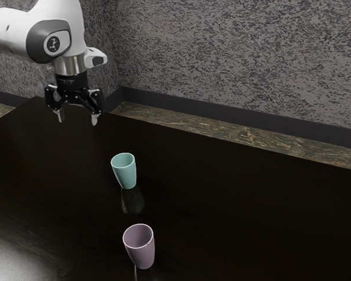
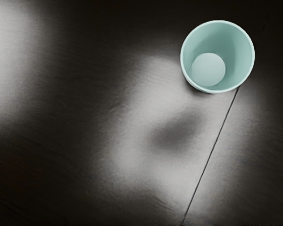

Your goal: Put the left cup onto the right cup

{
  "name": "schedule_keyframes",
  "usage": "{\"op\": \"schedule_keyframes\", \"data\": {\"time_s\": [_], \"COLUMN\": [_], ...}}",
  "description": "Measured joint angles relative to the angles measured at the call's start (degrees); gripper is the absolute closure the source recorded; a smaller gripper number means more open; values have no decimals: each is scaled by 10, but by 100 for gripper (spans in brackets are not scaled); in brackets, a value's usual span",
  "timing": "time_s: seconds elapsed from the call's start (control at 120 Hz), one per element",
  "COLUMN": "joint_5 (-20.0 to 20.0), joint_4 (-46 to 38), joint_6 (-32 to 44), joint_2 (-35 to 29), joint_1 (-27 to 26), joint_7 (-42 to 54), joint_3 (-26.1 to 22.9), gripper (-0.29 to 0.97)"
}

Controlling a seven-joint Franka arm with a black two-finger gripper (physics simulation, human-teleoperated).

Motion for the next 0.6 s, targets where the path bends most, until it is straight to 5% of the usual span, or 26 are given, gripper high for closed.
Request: {"op": "schedule_keyframes", "data": {"time_s": [0.6], "joint_5": [-17], "joint_4": [-8], "joint_6": [109], "joint_2": [104], "joint_1": [1], "joint_7": [34], "joint_3": [-17], "gripper": [0]}}
